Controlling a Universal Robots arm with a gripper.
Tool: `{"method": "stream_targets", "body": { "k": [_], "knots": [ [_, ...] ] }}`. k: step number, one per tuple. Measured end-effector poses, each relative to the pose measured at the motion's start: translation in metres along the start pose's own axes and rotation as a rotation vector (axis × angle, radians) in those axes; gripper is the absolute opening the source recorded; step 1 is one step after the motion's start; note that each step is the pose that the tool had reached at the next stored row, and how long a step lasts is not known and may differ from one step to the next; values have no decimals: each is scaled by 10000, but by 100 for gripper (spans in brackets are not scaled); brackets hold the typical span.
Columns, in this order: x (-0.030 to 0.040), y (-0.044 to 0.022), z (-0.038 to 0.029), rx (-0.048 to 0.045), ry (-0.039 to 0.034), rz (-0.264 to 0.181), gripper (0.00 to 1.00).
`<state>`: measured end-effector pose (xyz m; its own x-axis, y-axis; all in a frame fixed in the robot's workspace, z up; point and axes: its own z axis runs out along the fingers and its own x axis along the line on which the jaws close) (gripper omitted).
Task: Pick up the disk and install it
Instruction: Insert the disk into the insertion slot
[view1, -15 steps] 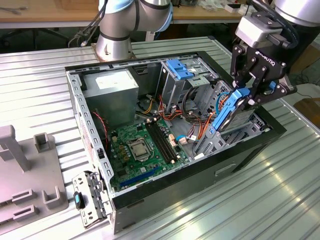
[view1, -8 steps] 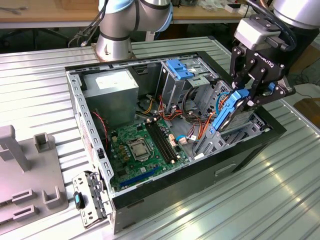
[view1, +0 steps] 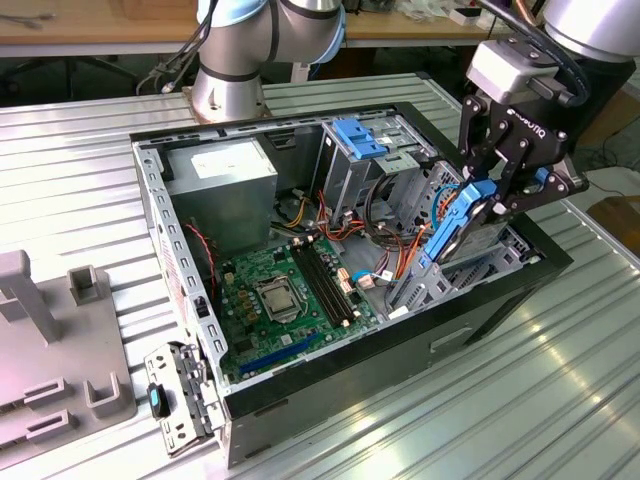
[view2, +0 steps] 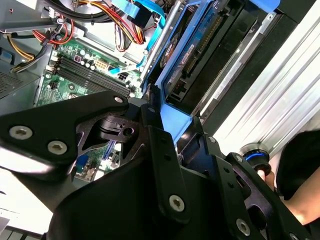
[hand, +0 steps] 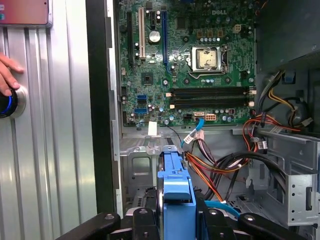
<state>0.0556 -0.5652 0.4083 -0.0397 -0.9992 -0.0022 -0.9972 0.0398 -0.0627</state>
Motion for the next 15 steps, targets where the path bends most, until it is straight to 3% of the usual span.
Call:
{"method": "stream_targets", "body": {
  "k": [2,5,15],
  "knots": [
    [0,1,16,0,0,0,37],
    [0,10,156,0,1,0,37],
    [0,12,192,0,0,0,37]
  ]
}}
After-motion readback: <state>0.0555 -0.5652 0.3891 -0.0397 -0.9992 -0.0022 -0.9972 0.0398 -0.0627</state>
